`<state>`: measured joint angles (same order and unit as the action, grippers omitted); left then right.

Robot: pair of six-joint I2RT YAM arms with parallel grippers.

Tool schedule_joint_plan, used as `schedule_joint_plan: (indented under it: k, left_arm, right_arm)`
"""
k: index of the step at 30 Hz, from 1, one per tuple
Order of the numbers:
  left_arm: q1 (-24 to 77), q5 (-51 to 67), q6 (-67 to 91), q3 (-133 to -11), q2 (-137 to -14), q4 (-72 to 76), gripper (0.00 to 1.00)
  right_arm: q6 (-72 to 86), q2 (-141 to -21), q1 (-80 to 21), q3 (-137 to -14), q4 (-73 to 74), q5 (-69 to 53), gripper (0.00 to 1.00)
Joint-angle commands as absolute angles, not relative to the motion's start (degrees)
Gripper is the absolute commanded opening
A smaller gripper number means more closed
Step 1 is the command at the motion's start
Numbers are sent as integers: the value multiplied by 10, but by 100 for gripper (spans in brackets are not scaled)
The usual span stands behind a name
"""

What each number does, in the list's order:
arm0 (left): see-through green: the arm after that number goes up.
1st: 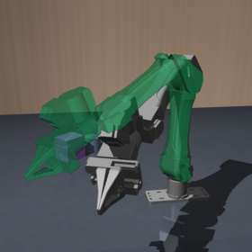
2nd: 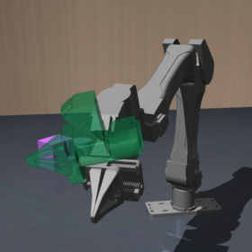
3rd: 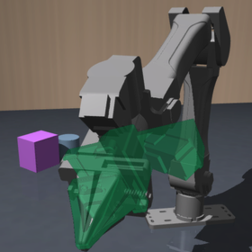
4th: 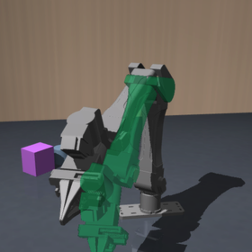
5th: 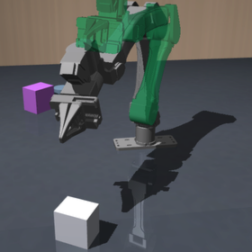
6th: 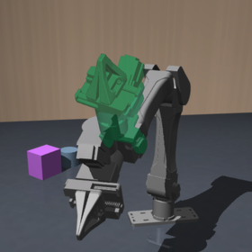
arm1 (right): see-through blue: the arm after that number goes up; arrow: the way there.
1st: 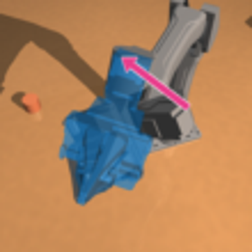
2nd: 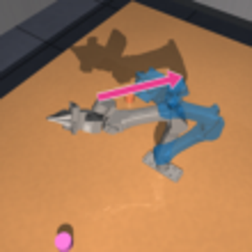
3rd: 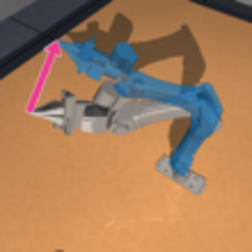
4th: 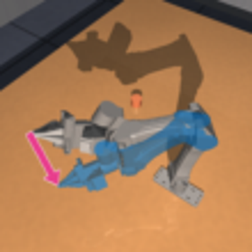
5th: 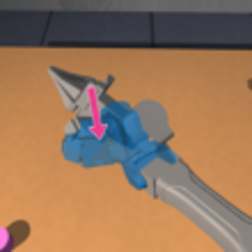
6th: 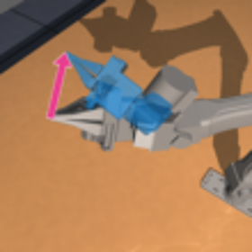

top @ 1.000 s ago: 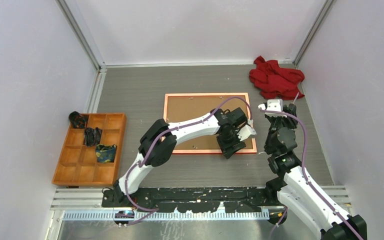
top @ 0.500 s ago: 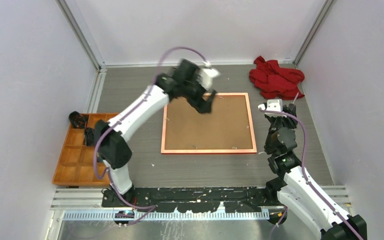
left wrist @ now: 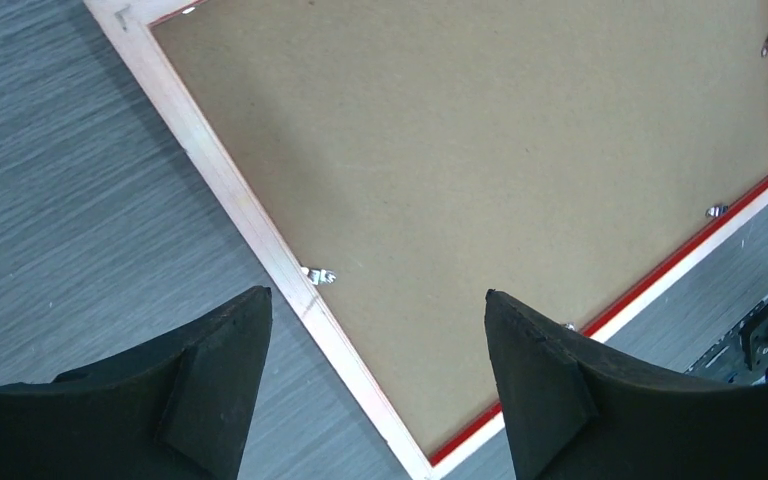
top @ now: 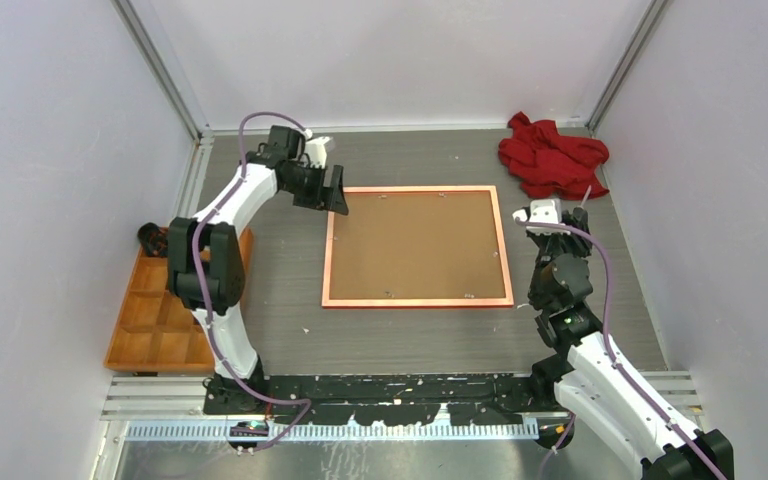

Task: Take the photo out of the frame
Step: Adjust the photo frame at the center of the board.

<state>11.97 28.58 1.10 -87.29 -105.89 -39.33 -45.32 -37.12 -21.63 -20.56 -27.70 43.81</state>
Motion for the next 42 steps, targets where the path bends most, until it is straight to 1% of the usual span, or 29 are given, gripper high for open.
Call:
schedule_joint_plan:
  k: [1, 9, 16, 20, 24, 28, 31, 36, 39, 42]
  left_arm:
    - [105, 335, 33, -882, -1088, -334, 79]
    - [97, 298, 16, -910, -1162, -301, 76]
    - [88, 302, 38, -880, -1184, -233, 74]
    - [88, 318, 51, -860, -1183, -201, 71]
    - [87, 300, 35, -852, -1183, -196, 69]
    - [81, 318, 40, -858, -1190, -202, 67]
    - [79, 323, 48, -858, -1194, -201, 63]
    - [78, 337, 72, -855, -1203, -202, 59]
    - [77, 330, 87, -854, -1210, -207, 58]
    - [78, 321, 107, -848, -1214, -214, 54]
  right_arm:
    - [-426, -363, -215, -207, -257, 402, 1]
    - [-355, -374, -215, -242, -114, 333, 1]
    - [-286, -410, -215, -305, 2, 264, 1]
    - [-242, -455, -215, -368, 87, 179, 1]
    - [-214, -510, -215, -432, 155, 78, 1]
    - [-197, -571, -216, -491, 184, -20, 1]
    - [-198, -604, -227, -512, 178, -54, 1]
    - [-215, -663, -290, -559, 165, -62, 1]
    - [-187, -706, -318, -604, 176, -66, 1]
    - [-143, -737, -331, -635, 175, -76, 1]
